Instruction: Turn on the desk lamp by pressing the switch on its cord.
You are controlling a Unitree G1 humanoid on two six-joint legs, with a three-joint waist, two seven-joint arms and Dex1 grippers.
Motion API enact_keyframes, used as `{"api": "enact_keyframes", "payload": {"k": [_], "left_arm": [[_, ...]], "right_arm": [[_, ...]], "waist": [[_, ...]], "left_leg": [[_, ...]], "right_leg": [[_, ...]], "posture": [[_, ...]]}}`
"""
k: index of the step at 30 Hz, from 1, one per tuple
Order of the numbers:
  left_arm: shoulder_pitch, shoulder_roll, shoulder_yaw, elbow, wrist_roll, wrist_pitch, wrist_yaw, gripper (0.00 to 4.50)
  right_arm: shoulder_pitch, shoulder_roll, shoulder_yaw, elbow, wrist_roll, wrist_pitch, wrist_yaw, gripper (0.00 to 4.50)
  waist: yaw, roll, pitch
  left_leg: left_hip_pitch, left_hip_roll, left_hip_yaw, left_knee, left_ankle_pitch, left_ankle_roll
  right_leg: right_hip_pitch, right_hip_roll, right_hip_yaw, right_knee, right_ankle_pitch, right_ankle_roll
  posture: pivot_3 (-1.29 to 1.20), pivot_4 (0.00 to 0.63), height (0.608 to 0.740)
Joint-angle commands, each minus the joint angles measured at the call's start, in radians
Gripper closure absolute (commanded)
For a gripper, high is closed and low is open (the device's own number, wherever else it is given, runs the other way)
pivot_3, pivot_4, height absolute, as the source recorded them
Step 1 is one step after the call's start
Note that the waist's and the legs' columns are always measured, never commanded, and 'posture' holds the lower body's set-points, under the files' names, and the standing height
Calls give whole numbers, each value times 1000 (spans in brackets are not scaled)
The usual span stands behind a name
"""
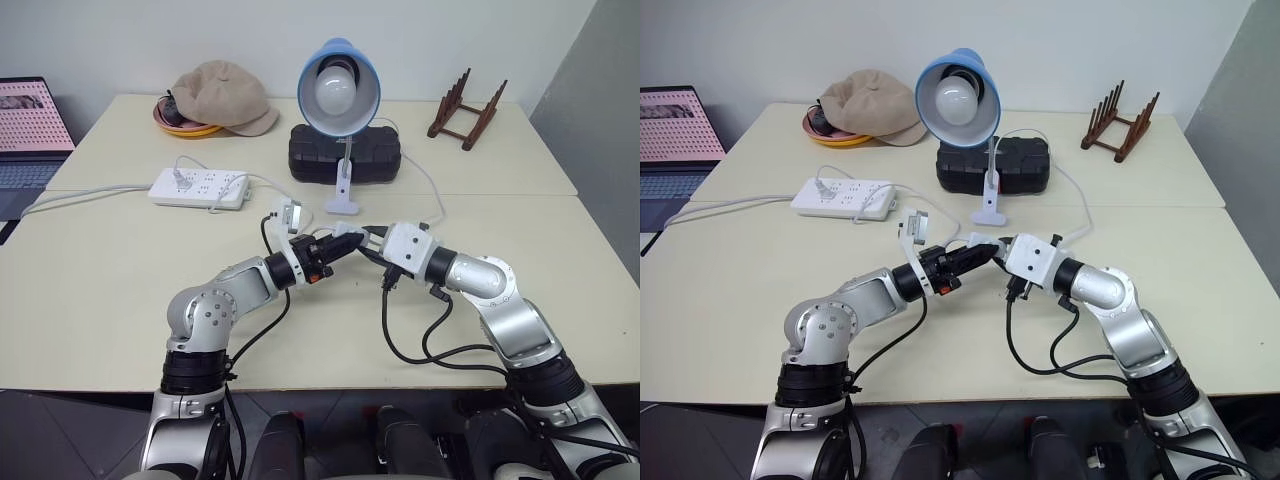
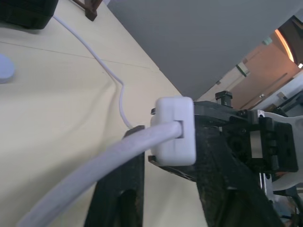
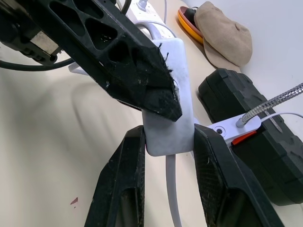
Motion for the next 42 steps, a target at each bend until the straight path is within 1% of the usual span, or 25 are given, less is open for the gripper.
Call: {"api": "enact_keyframes", "payload": {"k": [1, 16, 18, 19, 21, 39, 42], "left_arm": [[-5, 1, 18, -34, -3, -13, 3, 3931], [7, 6, 18, -62, -10, -1, 16, 3935], [10, 9, 19, -73, -18, -1, 3, 3227], [9, 12, 15, -72, -5, 1, 15, 3095], [10, 14, 11, -70, 5, 3, 25, 2588], [12, 10, 30, -69, -15, 2, 25, 2588], [14, 6, 34, -74, -26, 8, 24, 3116]], "right_arm": [[-4, -3, -6, -39, 1, -25, 5, 3423], [1, -4, -12, -16, 10, -30, 8, 3423], [1, -4, -11, -15, 10, -31, 8, 3423], [1, -2, -11, -16, 11, -30, 8, 3423], [3, 0, -9, -18, 11, -29, 8, 3423], [7, 1, -18, -6, 17, -28, 8, 3423], [8, 0, -18, -6, 18, -29, 8, 3423]], "waist": [[0, 0, 0], [0, 0, 0], [0, 0, 0], [0, 0, 0], [0, 0, 0], [0, 0, 0], [0, 0, 0]], "left_leg": [[0, 0, 0, 0, 0, 0], [0, 0, 0, 0, 0, 0], [0, 0, 0, 0, 0, 0], [0, 0, 0, 0, 0, 0], [0, 0, 0, 0, 0, 0], [0, 0, 0, 0, 0, 0], [0, 0, 0, 0, 0, 0]], "right_leg": [[0, 0, 0, 0, 0, 0], [0, 0, 0, 0, 0, 0], [0, 0, 0, 0, 0, 0], [0, 0, 0, 0, 0, 0], [0, 0, 0, -1, 0, 0], [0, 0, 0, -1, 0, -1], [0, 0, 0, -1, 0, -1]], "posture": [[0, 150, 740], [0, 150, 740], [0, 150, 740], [0, 150, 740], [0, 150, 740], [0, 150, 740], [0, 150, 740]]}}
